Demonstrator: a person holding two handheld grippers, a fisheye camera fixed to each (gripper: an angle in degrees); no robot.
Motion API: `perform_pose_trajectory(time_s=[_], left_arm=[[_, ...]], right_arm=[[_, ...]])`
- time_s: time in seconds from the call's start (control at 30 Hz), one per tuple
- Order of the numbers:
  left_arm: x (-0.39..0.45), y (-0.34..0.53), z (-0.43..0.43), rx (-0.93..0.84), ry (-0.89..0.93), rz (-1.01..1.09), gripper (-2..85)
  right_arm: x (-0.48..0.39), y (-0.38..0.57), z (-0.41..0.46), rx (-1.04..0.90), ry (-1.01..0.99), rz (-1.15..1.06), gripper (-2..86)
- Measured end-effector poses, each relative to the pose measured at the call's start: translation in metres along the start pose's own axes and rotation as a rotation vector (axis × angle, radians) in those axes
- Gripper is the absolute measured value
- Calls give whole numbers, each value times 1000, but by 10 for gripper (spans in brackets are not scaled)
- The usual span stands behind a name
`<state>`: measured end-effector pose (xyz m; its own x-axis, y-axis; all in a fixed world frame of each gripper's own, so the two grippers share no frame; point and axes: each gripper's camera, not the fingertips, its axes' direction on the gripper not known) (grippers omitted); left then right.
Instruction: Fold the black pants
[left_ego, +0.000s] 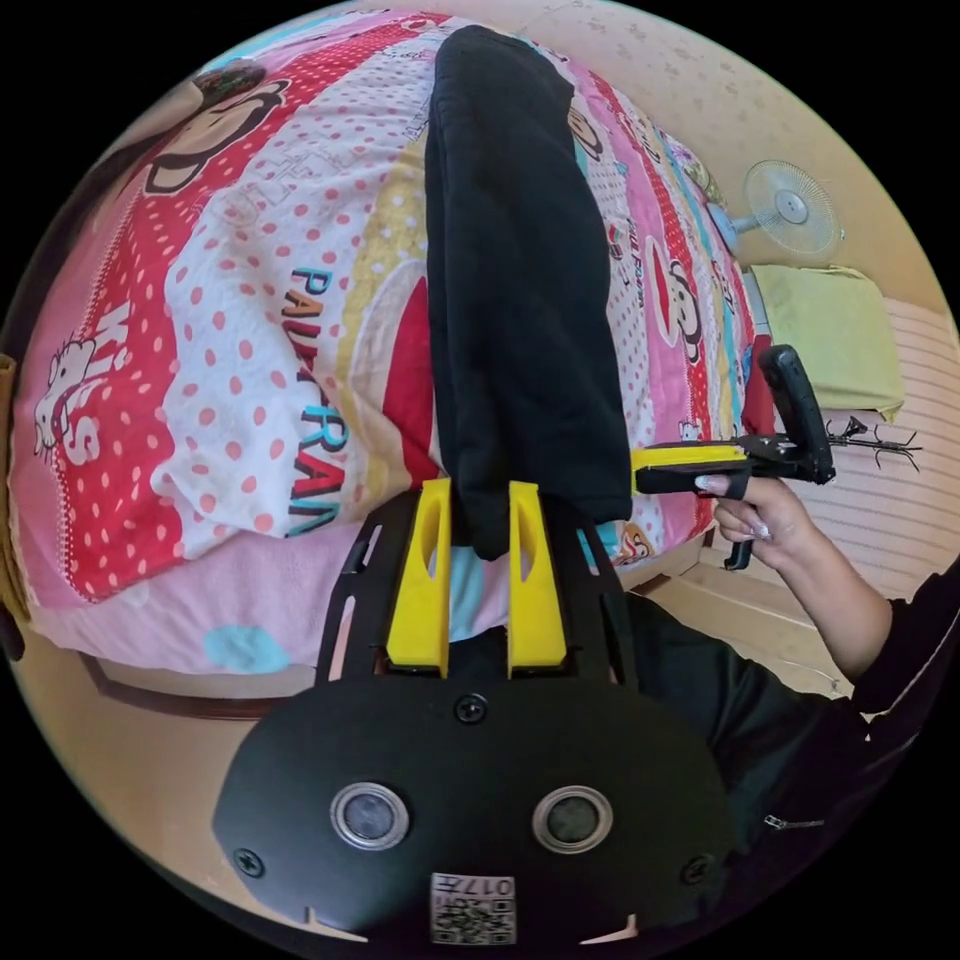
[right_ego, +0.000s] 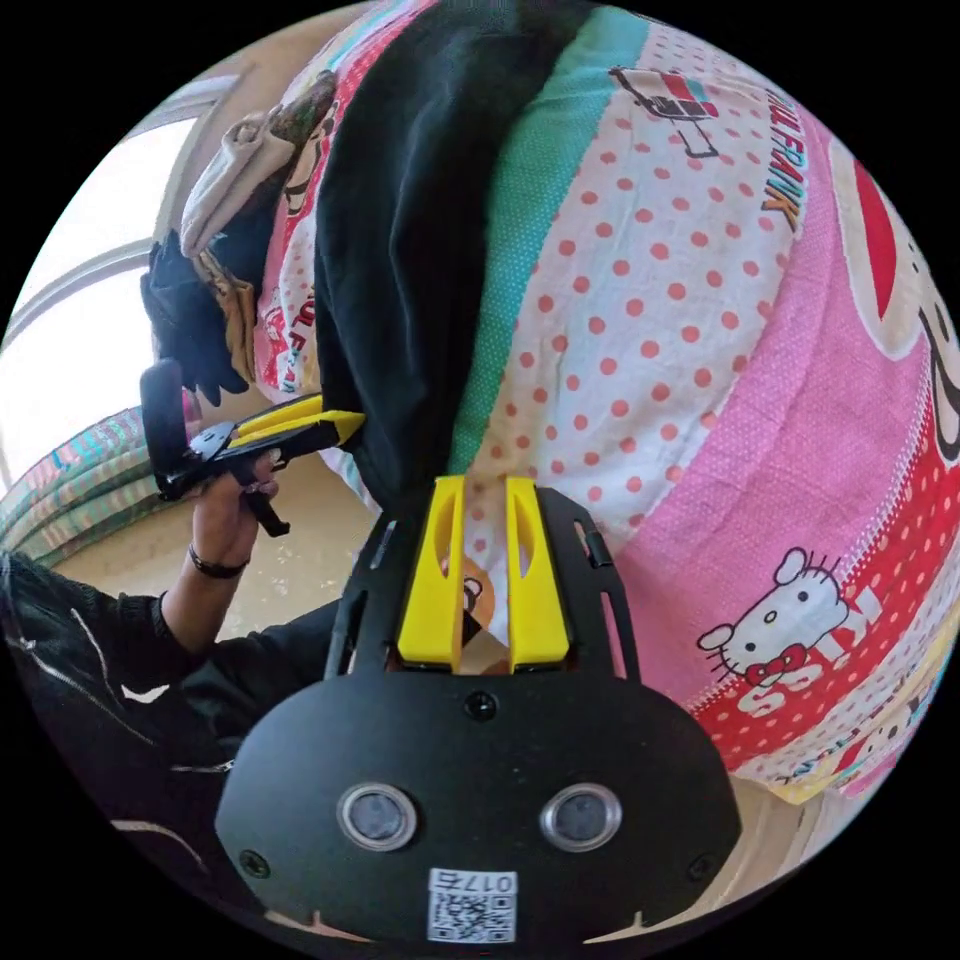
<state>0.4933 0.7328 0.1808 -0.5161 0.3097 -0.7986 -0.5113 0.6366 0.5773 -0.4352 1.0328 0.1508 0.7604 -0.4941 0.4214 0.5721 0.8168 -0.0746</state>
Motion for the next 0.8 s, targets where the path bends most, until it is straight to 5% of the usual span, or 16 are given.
perform_pose_trajectory(time_s=[0.1,0.23,0.8], left_arm=[[-10,12,-2,33,12,-15,88],[-26,33,-5,98,44,44,87],[-89,88,-5,198,169,14,101]], right_arm=[[8,17,-29,158,-164,-86,99],[31,19,-28,54,-264,-97,176],[74,34,-24,96,-557,-16,114]])
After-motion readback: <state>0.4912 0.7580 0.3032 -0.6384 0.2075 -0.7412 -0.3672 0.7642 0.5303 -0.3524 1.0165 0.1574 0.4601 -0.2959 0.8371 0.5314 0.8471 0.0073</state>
